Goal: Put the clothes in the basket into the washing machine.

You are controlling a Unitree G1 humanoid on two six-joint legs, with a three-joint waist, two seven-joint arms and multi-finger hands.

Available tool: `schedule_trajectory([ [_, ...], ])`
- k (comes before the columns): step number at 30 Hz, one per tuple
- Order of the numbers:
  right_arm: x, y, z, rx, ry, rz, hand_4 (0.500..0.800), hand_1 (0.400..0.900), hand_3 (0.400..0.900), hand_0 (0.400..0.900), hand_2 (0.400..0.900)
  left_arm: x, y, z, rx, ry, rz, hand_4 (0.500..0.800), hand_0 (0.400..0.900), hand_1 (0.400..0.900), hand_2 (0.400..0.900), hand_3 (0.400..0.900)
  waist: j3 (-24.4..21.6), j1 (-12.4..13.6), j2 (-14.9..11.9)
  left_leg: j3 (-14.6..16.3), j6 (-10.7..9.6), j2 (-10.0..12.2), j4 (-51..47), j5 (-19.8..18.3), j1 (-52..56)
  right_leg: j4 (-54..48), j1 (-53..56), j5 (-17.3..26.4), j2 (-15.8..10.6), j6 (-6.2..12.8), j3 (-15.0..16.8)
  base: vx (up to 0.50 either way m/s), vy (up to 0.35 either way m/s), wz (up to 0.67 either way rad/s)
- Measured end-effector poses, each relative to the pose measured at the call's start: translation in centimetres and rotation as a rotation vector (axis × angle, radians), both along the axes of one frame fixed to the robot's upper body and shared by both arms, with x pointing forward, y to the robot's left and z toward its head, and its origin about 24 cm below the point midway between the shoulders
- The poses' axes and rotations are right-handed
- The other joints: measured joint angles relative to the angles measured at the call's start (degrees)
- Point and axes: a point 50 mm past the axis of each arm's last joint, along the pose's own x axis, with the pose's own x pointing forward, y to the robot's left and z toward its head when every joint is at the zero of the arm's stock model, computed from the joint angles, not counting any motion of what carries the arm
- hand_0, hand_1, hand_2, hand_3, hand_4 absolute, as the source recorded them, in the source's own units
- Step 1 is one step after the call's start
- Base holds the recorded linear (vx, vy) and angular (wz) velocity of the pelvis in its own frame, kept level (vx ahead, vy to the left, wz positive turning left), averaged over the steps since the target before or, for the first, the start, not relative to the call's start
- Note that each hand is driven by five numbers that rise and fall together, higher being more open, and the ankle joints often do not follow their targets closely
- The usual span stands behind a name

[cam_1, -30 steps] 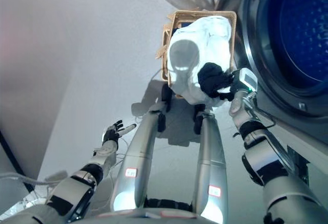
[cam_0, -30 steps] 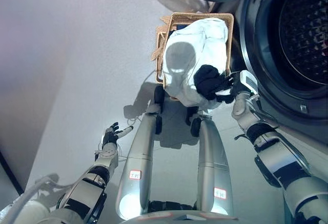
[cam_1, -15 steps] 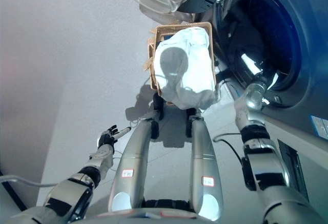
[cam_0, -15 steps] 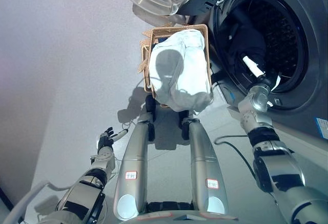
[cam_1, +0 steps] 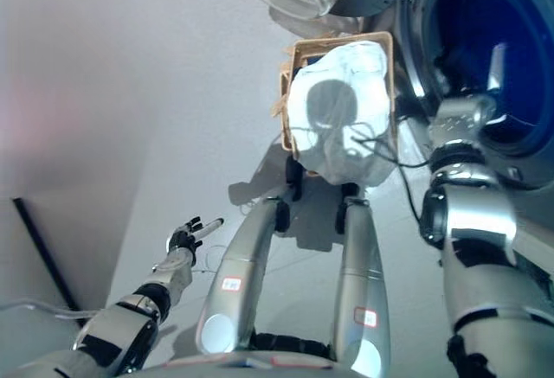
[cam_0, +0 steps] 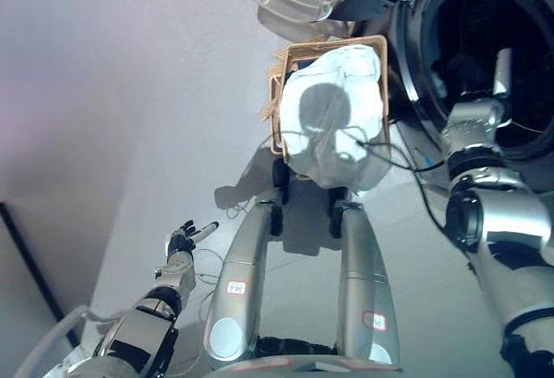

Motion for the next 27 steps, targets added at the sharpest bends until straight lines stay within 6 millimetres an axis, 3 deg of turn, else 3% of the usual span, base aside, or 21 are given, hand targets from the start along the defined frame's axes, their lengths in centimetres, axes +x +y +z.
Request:
schedule_trajectory([
  [10,0.0,0.0,0.2,-0.065,0.008,0.015,0.8,0.9,0.9,0.9,0.9,-0.3,-0.9,-0.4,-0.022,0.011,-0.01,0.8,0.9,0.9,0.9,0.9,-0.1,-1.2,0.1,-0.2,0.0,0.1,-0.8,0.3,2.2,0.2,1.8,0.0,0.0,0.01,-0.4,0.0,-0.005,-0.01],
  [14,0.2,1.5,-1.4,-0.2,0.036,0.072,0.8,0.9,0.9,0.9,0.9,-0.5,-1.0,-0.6,-0.027,0.016,-0.008,0.8,0.9,0.9,0.9,0.9,-0.5,-1.9,0.1,-0.1,-0.1,0.1,-2.1,0.5,4.3,-0.6,3.6,-0.2,0.0,0.17,-0.4,0.0,0.0,0.0],
  [16,0.1,2.4,-3.7,-0.277,0.097,0.113,0.8,0.9,0.9,0.9,0.9,-0.9,-1.1,-0.9,-0.037,0.028,-0.001,0.8,0.9,0.9,0.9,0.9,-1.0,-2.1,0.0,-0.3,-0.2,0.2,-3.0,0.6,5.9,-1.5,5.2,-0.1,0.0,0.15,-0.8,0.01,0.013,-0.05],
  [19,-1.0,4.2,-9.1,-0.372,0.232,0.207,0.8,0.9,0.9,0.9,0.9,-2.7,-1.2,-2.0,-0.048,0.077,0.009,0.8,0.9,0.9,0.9,0.9,-5.8,-2.7,-0.5,-1.1,-0.4,0.1,-4.8,0.7,6.6,-3.9,6.4,0.0,0.1,0.33,-1.8,0.03,0.029,-0.08],
  [21,-1.7,5.2,-11.7,-0.424,0.309,0.267,0.8,0.9,0.9,0.9,0.9,-3.2,-1.2,-2.3,-0.053,0.095,0.018,0.8,0.9,0.9,0.9,0.9,-6.7,-3.0,-0.7,-1.3,-0.1,0.2,-5.3,0.8,8.3,-5.0,8.5,0.4,0.2,0.29,-2.2,0.04,0.052,-0.11],
  [27,-6.3,9.6,-21.2,-0.719,0.612,0.637,0.8,0.9,0.9,0.9,0.9,-4.8,-1.8,-3.5,-0.08,0.168,0.002,0.8,0.9,0.9,0.9,0.9,-7.5,-4.4,-2.7,-1.8,-0.3,0.1,-11.3,0.5,21.2,-12.1,22.1,0.9,0.6,1.18,-2.8,0.06,0.034,-0.08],
])
